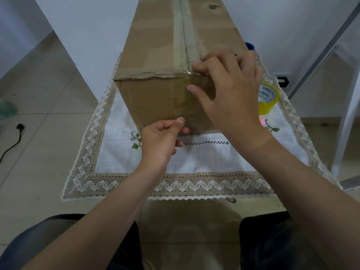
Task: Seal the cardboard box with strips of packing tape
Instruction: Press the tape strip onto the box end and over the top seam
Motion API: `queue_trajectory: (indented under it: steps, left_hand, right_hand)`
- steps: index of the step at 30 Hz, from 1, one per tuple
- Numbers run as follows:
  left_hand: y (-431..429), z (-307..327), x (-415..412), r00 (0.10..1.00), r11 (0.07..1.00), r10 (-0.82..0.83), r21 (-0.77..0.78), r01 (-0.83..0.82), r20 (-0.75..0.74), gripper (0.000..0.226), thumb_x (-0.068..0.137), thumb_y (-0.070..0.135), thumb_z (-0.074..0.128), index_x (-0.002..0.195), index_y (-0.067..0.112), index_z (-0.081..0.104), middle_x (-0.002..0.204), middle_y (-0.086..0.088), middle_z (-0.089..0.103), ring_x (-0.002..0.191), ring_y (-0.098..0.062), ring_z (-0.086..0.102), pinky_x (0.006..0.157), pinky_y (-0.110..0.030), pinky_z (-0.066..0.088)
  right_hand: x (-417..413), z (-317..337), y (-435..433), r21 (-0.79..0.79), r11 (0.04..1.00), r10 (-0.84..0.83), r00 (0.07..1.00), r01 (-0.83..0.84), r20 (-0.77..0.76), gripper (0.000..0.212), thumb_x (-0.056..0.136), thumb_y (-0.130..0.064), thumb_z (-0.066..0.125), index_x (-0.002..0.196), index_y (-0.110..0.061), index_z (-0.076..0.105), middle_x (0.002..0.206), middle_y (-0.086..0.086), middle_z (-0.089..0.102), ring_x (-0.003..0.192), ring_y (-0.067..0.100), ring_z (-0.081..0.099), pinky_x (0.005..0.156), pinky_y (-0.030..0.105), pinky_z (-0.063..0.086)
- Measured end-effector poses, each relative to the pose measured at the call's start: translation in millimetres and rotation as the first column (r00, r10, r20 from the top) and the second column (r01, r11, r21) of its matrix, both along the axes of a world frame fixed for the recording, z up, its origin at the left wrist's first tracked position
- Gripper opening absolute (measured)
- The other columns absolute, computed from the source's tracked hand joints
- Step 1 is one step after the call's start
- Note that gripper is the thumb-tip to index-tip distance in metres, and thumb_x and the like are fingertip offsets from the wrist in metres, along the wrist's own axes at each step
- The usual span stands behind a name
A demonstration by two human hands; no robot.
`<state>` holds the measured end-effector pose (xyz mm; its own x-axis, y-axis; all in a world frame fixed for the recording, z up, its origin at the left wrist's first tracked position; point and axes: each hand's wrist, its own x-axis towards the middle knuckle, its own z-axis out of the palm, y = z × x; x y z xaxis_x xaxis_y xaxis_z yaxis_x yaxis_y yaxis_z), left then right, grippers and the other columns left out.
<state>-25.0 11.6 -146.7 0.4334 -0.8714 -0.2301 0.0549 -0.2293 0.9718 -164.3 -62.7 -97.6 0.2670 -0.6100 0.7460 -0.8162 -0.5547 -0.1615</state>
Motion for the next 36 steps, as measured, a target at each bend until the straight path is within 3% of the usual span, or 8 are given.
queue_trajectory:
  steps: [5,11,15,20,23,28,32,36]
  left_hand:
    - [0,0,0,1.000,1.000,-0.003,0.004,0.003,0.003,0.013,0.095,0.030,0.073,0.087,0.021,0.077,0.072,0.009,0.079,0.045,-0.001,0.058,0.044,-0.017,0.043]
    - [1,2,0,1.000,1.000,0.000,-0.001,0.000,-0.004,0.012,0.096,0.030,0.073,0.088,0.021,0.077,0.072,0.009,0.079,0.045,-0.001,0.058,0.043,-0.017,0.043]
    - [1,2,0,1.000,1.000,0.000,-0.004,0.000,-0.006,0.012,0.096,0.029,0.073,0.089,0.021,0.077,0.072,0.008,0.079,0.045,-0.001,0.057,0.043,-0.016,0.043]
    - [0,3,0,1.000,1.000,-0.001,0.005,0.001,-0.006,0.012,0.096,0.030,0.073,0.091,0.019,0.078,0.071,0.009,0.079,0.045,-0.001,0.057,0.044,-0.016,0.044]
    - [0,3,1,1.000,1.000,-0.001,0.008,0.001,-0.006,0.013,0.095,0.031,0.074,0.094,0.019,0.079,0.073,0.009,0.079,0.046,-0.001,0.057,0.045,-0.017,0.044]
    - [0,2,1,1.000,1.000,-0.004,0.013,0.004,-0.011,0.012,0.095,0.031,0.075,0.091,0.020,0.078,0.073,0.009,0.080,0.045,-0.001,0.056,0.044,-0.017,0.044]
    - [0,3,1,1.000,1.000,-0.006,0.013,0.006,-0.013,0.011,0.095,0.030,0.075,0.089,0.021,0.078,0.073,0.008,0.079,0.045,-0.001,0.057,0.044,-0.017,0.043]
    - [1,3,2,1.000,1.000,-0.011,-0.002,0.011,-0.003,0.011,0.094,0.030,0.075,0.086,0.023,0.078,0.072,0.008,0.079,0.044,-0.002,0.057,0.043,-0.016,0.041]
  right_hand:
    - [-2,-7,4,-0.050,0.999,0.003,0.998,-0.006,-0.062,0.049,0.084,-0.050,0.070,0.126,-0.026,0.063,0.134,-0.002,0.061,0.117,0.034,0.054,0.093,0.048,0.040]
    - [-3,-19,3,-0.069,0.997,-0.023,0.994,0.015,-0.108,0.065,0.083,-0.049,0.070,0.142,-0.026,0.054,0.145,0.002,0.055,0.128,0.032,0.045,0.109,0.049,0.034]
    - [-6,-19,4,-0.043,0.999,-0.035,0.984,0.028,-0.177,0.078,0.079,-0.050,0.073,0.148,-0.026,0.046,0.151,0.003,0.048,0.132,0.029,0.033,0.116,0.051,0.030]
    - [-9,-17,3,-0.008,1.000,-0.018,0.980,0.016,-0.200,0.087,0.074,-0.052,0.078,0.150,-0.029,0.042,0.153,0.001,0.045,0.133,0.028,0.030,0.116,0.050,0.029]
    - [-13,-14,2,0.003,1.000,0.015,0.985,-0.015,-0.172,0.082,0.074,-0.055,0.078,0.147,-0.031,0.048,0.149,-0.002,0.050,0.131,0.028,0.038,0.111,0.046,0.031]
    - [-10,-1,-6,-0.029,0.998,0.053,0.993,-0.050,0.102,0.033,0.096,-0.053,0.062,0.119,-0.032,0.072,0.121,-0.005,0.065,0.109,0.029,0.054,0.089,0.041,0.039]
    - [-6,-3,-11,-0.050,0.998,0.029,0.992,-0.023,0.124,0.034,0.095,-0.057,0.062,0.113,-0.031,0.074,0.114,-0.003,0.066,0.106,0.030,0.052,0.086,0.041,0.038]
    - [-12,-17,-10,-0.036,0.999,0.006,1.000,-0.006,0.006,0.057,0.088,-0.066,0.063,0.133,-0.032,0.062,0.134,0.001,0.061,0.121,0.029,0.045,0.103,0.043,0.033]
